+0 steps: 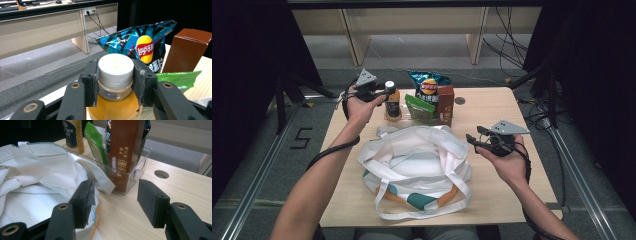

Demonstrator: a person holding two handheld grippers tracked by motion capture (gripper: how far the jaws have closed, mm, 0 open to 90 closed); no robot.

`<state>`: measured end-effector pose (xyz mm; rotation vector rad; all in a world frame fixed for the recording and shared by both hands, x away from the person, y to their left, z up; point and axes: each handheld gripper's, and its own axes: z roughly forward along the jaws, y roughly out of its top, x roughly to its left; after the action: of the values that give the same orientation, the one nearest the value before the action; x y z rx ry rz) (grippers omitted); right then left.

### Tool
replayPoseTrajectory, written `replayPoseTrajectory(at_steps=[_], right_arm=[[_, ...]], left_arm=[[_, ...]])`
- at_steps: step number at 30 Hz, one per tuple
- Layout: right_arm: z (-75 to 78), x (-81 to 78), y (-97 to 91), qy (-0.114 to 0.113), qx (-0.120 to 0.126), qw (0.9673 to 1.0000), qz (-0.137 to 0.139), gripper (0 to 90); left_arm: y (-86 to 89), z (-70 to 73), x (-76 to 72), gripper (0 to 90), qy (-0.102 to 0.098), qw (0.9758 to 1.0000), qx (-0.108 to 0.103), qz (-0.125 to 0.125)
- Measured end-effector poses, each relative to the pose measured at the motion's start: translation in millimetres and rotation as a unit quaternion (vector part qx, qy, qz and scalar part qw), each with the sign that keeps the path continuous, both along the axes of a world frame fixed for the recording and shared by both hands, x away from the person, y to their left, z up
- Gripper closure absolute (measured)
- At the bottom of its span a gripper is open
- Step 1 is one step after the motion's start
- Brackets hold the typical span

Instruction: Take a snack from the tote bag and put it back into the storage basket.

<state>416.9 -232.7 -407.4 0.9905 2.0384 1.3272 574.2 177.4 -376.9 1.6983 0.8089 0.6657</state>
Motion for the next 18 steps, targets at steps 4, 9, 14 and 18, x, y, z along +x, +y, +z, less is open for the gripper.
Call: replayPoseTrajectory(at_steps=[4,9,14,18], right_arm=[[-0.4,-0.4,1.0,-0.001,0.008,1.0,-0.006,46.7],[-0.5,-0.1,0.3,-0.001,0.002,1.0,-0.001,46.7],[-0.6,0.2,0.6,0.002,0.0,1.0,0.004,46.6],[-2.0,-0.4,1.2,0.006,0.002,1.0,-0.001,46.6]], left_arm=[[-0.3,-0.7,0.2,58.7,0.0,1.0,0.001,0.001],[-1.2,-1.6,0.4,58.7,0.0,1.0,0.002,-0.001],[-0.8,-2.6,0.7,58.7,0.003,1.0,0.002,0.0],[-0.7,-4.4,0.7,58.7,0.006,1.0,0.003,0.0]])
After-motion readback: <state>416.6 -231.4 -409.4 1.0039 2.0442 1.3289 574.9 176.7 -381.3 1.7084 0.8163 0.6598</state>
